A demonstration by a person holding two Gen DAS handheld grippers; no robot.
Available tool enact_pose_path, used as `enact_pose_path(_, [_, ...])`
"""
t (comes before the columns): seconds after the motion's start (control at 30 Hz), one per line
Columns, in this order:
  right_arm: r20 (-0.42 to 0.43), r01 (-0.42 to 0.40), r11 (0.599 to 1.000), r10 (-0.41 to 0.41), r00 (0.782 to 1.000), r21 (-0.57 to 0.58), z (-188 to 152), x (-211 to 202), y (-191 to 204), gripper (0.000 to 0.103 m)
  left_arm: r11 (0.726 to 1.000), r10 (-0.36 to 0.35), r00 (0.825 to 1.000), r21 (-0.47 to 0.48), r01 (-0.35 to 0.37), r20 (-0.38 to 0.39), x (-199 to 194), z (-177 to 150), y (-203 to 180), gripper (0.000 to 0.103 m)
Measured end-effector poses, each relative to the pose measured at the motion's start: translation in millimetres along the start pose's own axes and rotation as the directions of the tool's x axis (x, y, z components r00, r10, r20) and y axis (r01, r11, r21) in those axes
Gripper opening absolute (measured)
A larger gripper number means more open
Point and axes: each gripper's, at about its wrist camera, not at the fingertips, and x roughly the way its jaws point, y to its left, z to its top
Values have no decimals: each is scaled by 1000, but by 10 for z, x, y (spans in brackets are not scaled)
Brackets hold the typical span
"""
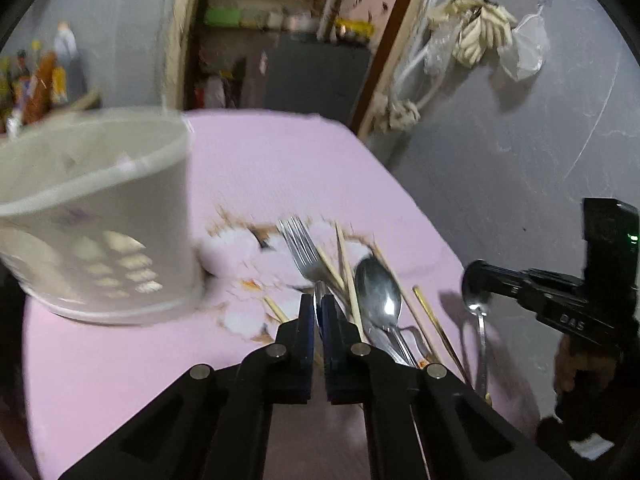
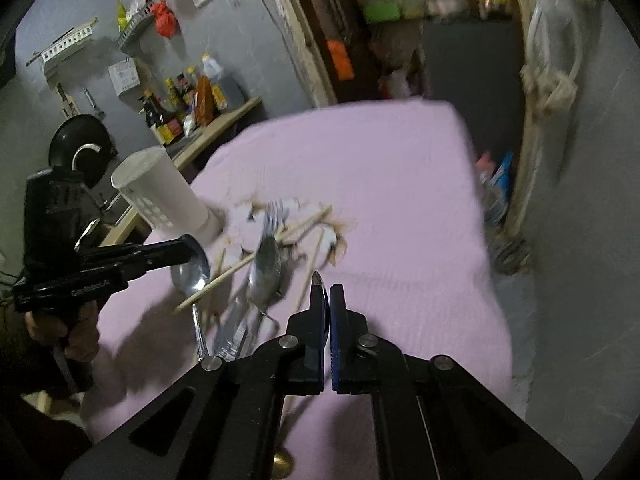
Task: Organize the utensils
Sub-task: 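Grasp a silver spoon with the left tool while the right tool grasps another silver spoon, then carry the spoons over the white caddy and open both tools to drop them in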
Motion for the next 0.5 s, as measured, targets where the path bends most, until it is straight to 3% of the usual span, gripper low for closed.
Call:
enact_pose_path(0.13, [102, 127, 991, -123, 987, -34, 82, -322, 316, 2, 997, 61, 991, 47, -67, 117, -393, 61, -82, 3])
enact_pose_path(0.27, [232, 238, 971, -222, 947, -40, 271, -630, 711, 2, 988, 110, 967, 81, -132, 229, -786, 131, -70, 3])
enact_pose_path(0.5, [447, 304, 949, -236, 863, -87, 777, -891, 1473, 2, 978, 165, 911, 53, -199, 379, -1509, 467, 286, 3])
